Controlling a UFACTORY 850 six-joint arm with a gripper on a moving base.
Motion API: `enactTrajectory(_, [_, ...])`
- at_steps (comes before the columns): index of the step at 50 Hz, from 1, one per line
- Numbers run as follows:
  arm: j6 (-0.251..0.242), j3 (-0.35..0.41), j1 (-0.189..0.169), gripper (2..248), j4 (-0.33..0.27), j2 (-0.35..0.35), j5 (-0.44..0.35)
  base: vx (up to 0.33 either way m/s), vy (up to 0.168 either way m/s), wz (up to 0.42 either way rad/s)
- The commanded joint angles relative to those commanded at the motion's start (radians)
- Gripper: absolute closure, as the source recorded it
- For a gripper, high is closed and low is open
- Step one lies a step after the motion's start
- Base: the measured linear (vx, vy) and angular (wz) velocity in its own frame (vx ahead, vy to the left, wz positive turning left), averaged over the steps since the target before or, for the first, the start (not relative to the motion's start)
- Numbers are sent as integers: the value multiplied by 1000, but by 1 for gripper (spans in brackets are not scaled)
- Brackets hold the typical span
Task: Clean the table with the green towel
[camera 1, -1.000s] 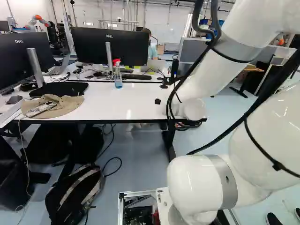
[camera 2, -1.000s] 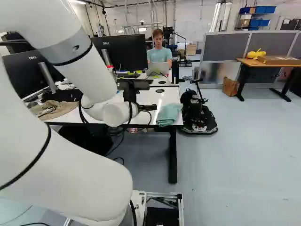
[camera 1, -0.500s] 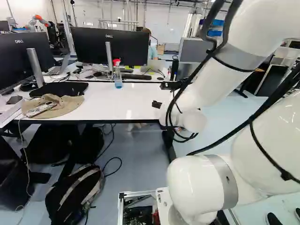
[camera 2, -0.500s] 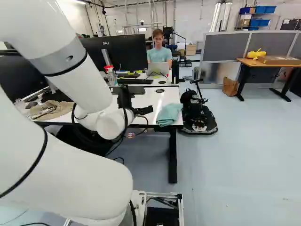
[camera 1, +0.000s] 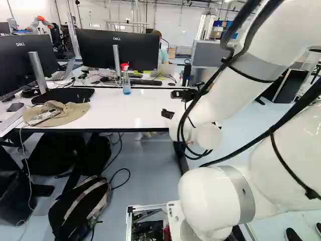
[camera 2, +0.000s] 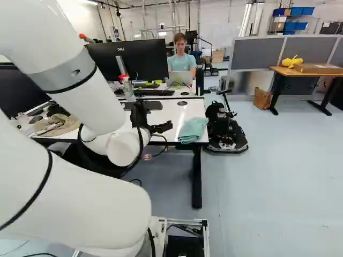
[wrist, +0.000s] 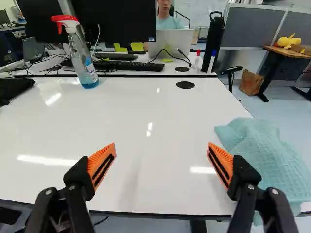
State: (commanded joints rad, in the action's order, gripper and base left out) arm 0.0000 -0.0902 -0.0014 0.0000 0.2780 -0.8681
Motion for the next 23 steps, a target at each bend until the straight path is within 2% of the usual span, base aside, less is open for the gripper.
enactTrajectory(23, [0, 3, 1, 3, 0, 1, -5, 0, 0, 0])
